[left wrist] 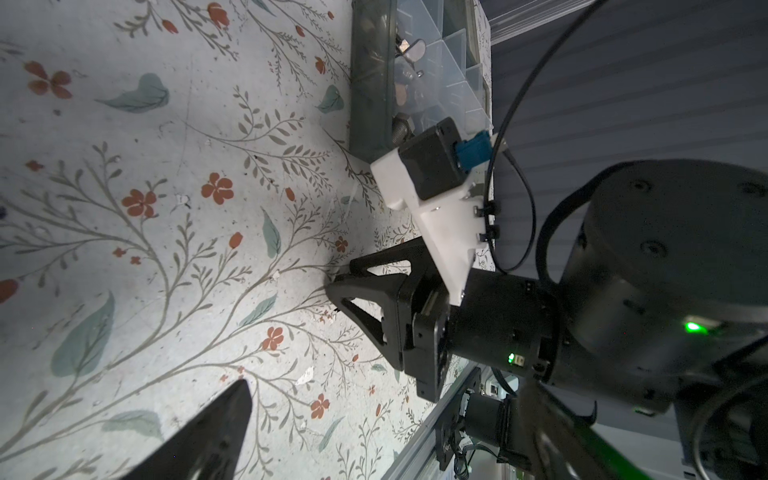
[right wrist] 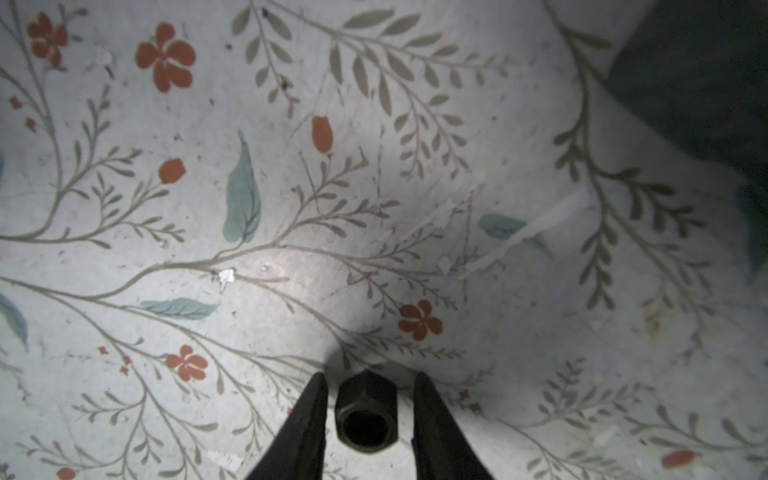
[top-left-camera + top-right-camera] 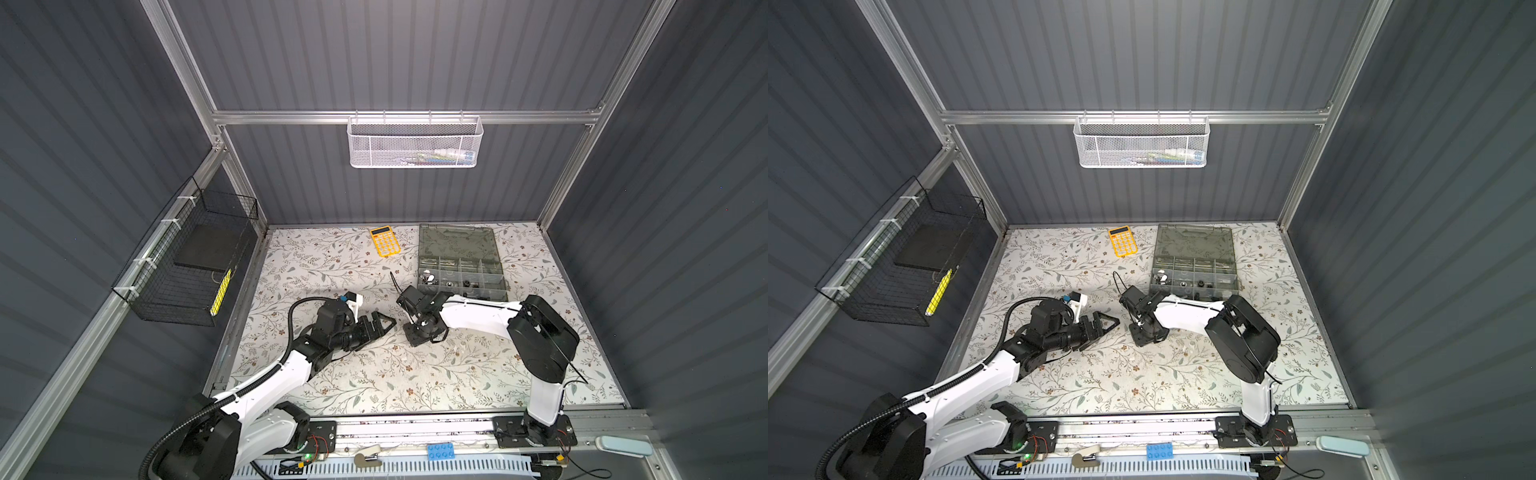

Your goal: Sort the screws and nuts into containers

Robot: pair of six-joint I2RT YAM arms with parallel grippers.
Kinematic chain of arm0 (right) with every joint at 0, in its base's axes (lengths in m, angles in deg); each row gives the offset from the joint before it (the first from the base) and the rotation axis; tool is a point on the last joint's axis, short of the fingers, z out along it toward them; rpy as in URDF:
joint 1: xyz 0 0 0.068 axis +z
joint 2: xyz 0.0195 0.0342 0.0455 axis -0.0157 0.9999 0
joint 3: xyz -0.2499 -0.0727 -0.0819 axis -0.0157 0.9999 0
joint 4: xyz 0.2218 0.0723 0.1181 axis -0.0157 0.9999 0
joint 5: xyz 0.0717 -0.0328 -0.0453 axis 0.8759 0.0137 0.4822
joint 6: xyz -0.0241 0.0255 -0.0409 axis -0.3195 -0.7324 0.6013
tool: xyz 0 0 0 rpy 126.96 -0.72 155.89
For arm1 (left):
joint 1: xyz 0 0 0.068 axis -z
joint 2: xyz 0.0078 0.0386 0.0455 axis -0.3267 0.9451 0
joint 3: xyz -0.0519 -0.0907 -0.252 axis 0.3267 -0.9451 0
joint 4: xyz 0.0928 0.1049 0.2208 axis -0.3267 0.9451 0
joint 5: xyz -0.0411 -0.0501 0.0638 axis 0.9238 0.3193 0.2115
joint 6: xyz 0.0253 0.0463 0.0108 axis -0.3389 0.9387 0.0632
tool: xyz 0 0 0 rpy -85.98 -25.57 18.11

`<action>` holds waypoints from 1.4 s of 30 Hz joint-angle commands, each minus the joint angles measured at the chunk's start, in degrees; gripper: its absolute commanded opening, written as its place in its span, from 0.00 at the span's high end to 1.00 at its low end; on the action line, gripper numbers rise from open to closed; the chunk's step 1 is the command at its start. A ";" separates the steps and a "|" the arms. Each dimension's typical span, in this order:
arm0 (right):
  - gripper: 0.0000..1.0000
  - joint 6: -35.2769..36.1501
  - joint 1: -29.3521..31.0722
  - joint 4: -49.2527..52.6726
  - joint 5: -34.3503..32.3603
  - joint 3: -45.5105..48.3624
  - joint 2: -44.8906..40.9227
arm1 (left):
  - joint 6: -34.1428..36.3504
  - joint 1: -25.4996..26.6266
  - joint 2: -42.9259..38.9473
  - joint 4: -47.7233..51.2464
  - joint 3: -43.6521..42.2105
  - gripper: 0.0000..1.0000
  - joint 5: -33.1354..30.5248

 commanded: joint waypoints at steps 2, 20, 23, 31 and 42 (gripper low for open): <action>0.73 -1.15 0.54 2.32 -1.72 0.27 2.02 | -0.26 -0.33 -0.70 0.50 0.13 0.00 0.35; 0.83 -1.23 -7.27 8.14 -3.91 -2.06 -9.73 | 6.78 8.68 5.97 7.16 13.98 0.00 -10.41; 0.83 -0.68 -12.11 9.11 -3.56 -3.56 -12.33 | 8.07 11.37 11.37 6.31 19.69 0.00 -10.98; 0.83 0.38 -25.53 9.17 -3.76 -8.88 -14.60 | 11.24 17.17 27.03 5.68 37.93 0.00 -11.58; 0.80 0.64 -37.70 3.97 1.29 -12.00 -5.16 | 9.85 18.92 42.96 2.36 52.68 0.00 -8.69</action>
